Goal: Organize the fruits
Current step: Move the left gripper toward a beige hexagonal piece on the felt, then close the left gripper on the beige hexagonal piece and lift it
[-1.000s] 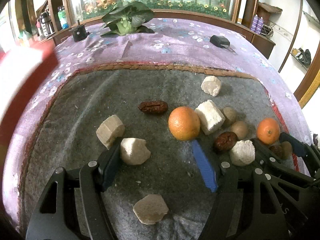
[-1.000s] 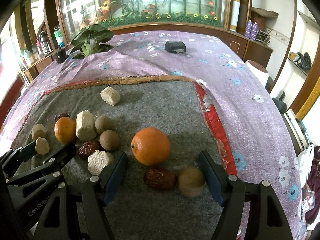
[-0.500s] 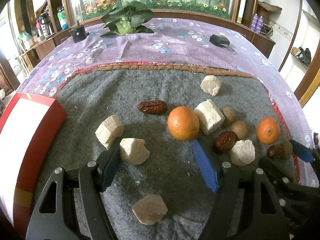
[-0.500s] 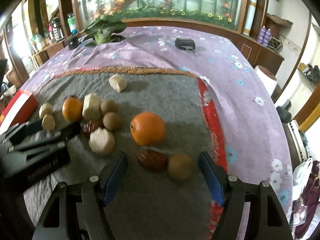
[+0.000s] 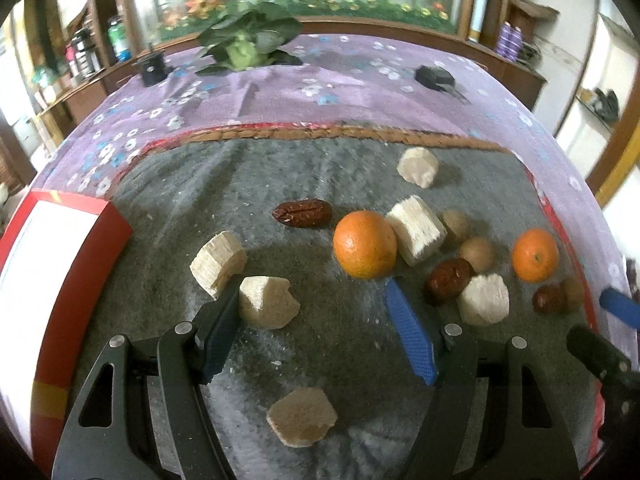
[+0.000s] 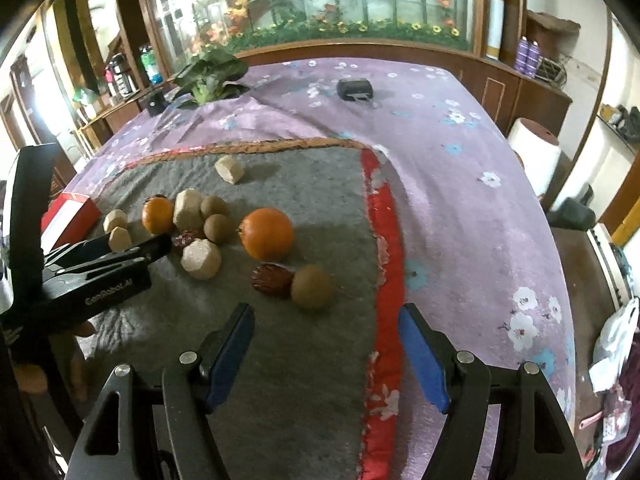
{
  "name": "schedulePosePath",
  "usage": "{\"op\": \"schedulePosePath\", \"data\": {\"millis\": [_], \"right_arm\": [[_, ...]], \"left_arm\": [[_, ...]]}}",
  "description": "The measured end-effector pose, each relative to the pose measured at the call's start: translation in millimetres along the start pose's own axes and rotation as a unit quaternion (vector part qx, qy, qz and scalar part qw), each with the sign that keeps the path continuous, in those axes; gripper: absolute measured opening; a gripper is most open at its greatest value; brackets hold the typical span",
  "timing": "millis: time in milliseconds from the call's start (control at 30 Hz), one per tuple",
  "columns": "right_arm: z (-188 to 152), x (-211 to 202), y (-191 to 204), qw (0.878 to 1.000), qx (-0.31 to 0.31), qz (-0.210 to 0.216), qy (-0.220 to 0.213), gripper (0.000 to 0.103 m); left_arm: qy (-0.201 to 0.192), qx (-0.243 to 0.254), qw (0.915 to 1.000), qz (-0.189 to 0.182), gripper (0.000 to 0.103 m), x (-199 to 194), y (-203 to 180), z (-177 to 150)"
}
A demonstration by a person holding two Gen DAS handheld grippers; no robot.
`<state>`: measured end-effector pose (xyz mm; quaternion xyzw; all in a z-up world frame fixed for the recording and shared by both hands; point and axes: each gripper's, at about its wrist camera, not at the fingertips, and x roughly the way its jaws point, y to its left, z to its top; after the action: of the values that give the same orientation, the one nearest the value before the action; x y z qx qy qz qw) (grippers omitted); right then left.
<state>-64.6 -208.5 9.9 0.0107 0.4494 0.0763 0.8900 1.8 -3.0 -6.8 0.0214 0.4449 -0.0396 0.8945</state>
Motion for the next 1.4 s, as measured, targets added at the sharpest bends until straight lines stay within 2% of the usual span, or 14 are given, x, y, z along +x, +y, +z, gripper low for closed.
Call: {"op": "schedulePosePath", "data": {"millis": [100,233,467,867,1033,1333,1400], "right_arm": [[1.5,0.1,5.9,1.0,-0.014,-0.005,-0.003,0.072],[3.1,-2.9,9.7,1.0,-0.015,0.011,-0.008,0.072],[3.1,-0.6,21.1,0.999,-0.026,0.031,-0.012,0.072],[4.7,1.1,32.1,0.998,-0.039,0.041,-0.012,0.072],[5.1,3.7,35.7,0.998,-0.041,0.052,-0.01,0.072],[3.2,3.7,50.2,0.996,-0.061,0.062,-0.011,0.072],[2.5,3.3,49.5,0.996,-0.06,0.063,-0.01,0.072]], "left_arm": [[0.01,0.016,0.9995,-0.023,0.072,-4.5,2.3,-3.2],[0.015,0.024,0.9976,-0.064,0.072,-20.2,17.4,-10.5],[0.016,0.034,0.9957,-0.085,0.072,-41.1,29.5,-15.3],[0.022,0.046,0.9954,-0.082,0.072,-42.3,49.8,-18.8],[0.026,0.065,0.9931,-0.094,0.072,-49.5,45.0,-29.6],[0.028,0.064,0.9929,-0.096,0.072,-47.9,36.5,-30.6],[0.028,0.065,0.9927,-0.097,0.067,-47.1,33.6,-30.3]]}}
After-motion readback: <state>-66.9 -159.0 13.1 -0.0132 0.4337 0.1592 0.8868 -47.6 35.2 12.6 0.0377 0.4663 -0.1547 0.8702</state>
